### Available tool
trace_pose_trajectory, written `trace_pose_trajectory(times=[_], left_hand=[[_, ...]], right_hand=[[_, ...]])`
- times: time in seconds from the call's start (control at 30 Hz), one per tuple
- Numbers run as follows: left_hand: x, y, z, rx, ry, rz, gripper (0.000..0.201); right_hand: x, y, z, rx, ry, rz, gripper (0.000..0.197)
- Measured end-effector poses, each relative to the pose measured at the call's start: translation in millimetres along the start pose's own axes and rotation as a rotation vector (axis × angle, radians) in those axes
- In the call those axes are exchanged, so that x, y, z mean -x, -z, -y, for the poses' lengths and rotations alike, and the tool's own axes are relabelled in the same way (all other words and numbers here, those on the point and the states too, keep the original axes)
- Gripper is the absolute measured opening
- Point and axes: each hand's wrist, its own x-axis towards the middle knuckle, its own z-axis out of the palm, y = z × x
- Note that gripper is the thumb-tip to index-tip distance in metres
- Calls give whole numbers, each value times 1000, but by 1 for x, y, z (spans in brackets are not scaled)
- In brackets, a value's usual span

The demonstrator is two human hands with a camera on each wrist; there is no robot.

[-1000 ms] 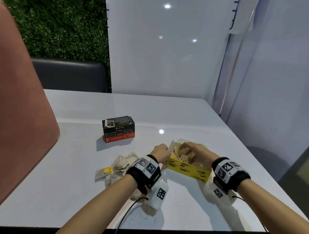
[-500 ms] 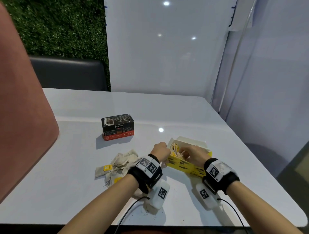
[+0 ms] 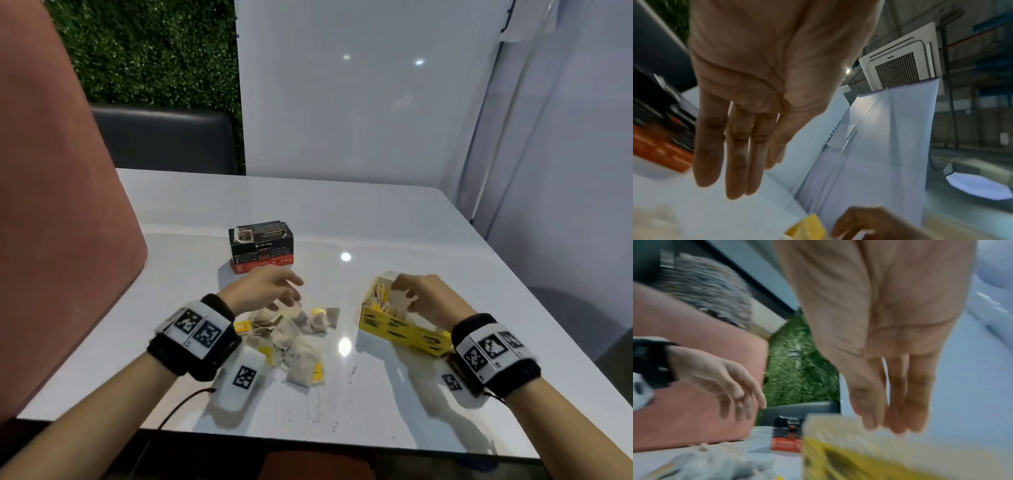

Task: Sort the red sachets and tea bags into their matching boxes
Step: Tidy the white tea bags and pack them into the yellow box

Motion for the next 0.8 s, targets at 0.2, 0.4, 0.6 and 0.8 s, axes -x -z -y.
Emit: trace_pose_trajectory(times=[0.2, 0.4, 0.6, 0.8], left_hand=[[24, 18, 38, -546, 112, 68, 50], [38, -27, 36, -653, 220, -104, 81], [33, -41, 44, -504, 393, -159, 65], [37, -35, 45, -401, 372, -175, 60]], right_hand=[[18, -23, 90, -51, 280, 53, 27], [10, -82, 129, 97, 12, 349, 71], [1, -94, 131, 110, -21, 369, 41], [1, -80, 124, -165, -81, 417, 15]])
